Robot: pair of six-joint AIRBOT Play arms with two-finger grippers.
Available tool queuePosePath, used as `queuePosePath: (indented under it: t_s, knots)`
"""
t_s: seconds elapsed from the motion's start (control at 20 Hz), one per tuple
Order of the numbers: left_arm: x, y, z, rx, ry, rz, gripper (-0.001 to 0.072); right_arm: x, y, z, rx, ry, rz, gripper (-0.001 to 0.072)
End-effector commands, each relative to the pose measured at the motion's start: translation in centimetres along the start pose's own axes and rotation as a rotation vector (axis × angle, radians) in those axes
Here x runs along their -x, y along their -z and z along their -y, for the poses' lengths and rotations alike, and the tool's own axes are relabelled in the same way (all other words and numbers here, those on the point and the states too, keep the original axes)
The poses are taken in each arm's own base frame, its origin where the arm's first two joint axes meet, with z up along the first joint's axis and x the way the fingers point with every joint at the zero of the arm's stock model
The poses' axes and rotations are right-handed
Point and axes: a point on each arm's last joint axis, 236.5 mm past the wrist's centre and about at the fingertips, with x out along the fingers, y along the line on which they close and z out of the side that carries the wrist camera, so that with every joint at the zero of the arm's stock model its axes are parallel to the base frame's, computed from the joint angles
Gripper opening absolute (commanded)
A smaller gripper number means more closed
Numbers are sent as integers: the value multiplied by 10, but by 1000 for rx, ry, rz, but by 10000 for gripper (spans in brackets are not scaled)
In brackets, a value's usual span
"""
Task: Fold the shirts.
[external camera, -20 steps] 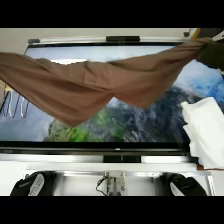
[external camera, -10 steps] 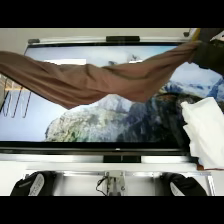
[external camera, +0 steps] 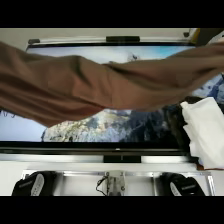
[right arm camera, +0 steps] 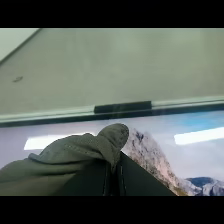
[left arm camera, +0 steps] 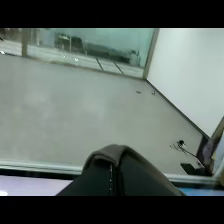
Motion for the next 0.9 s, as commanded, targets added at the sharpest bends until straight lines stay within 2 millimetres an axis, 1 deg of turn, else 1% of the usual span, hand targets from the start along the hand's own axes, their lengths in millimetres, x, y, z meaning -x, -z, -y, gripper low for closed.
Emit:
queuePosePath:
  t_s: [0.0,0.05,0.1,0.15,0.2,0.25,0.3,0.4,0.45,0.5,0.55,0.65,0.75,0.8,0.85]
  knots:
    - [32,2,-23,-19,-176,-40,29,39,28,41,-52,166,-92,69]
    - [31,31,-32,-9,-202,-157,29,39,59,59,-44,251,-228,69]
    - [28,68,-42,21,-218,-298,29,40,91,76,-32,331,-369,69]
    - [26,105,-52,56,-230,-423,29,39,126,87,-12,393,-520,69]
    - [24,146,-64,92,-240,-552,29,34,155,93,19,419,-638,70]
    - [20,185,-73,121,-227,-658,29,25,185,97,45,433,-740,70]
    - [14,220,-76,158,-193,-735,29,13,212,101,65,444,-815,70]
    - [-6,282,-74,265,-83,-821,29,-20,268,110,99,458,-920,70]
    - [-19,307,-74,331,-36,-820,28,-39,296,113,96,465,-952,70]
    - [-31,326,-76,390,-13,-806,28,-57,321,114,79,467,-976,70]
    - [-41,346,-85,457,-26,-792,28,-77,346,111,53,456,-1003,70]
    - [-55,379,-109,546,-92,-787,29,-117,388,97,-2,401,-1055,70]
    - [-64,405,-125,587,-137,-812,29,-151,430,83,-64,345,-1091,70]
    - [-68,416,-126,599,-138,-839,30,-163,449,77,-99,329,-1108,70]
    - [-72,426,-124,605,-133,-861,30,-172,466,73,-147,329,-1128,96]
